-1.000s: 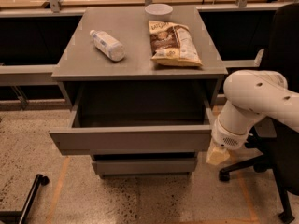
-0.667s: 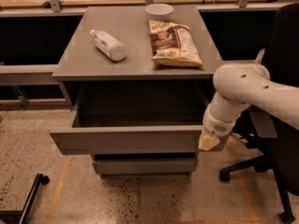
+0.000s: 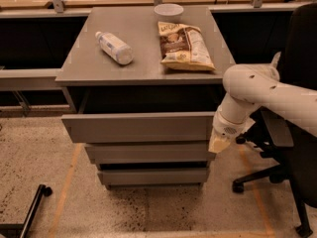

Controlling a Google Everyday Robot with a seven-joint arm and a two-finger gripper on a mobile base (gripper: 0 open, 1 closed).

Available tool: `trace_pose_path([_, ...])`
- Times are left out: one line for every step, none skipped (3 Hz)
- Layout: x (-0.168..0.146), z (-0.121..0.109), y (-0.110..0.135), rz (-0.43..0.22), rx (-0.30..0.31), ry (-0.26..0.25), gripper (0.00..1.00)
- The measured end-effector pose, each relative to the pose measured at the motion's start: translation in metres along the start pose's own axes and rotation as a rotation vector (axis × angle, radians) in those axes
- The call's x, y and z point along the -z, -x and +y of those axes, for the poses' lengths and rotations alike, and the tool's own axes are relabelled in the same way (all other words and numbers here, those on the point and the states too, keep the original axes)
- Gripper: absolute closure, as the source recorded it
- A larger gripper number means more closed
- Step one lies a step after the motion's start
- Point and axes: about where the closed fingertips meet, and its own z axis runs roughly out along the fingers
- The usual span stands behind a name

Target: Close top drawer

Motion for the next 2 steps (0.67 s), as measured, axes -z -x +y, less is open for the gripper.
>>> trace_pose_path([-0.0014, 0.0008, -0.0005, 0.001, 0.000, 0.003, 0.59])
trace_pose_path([-0.0041, 0.0001, 0.0001, -0.001, -0.013, 0.004, 0.35])
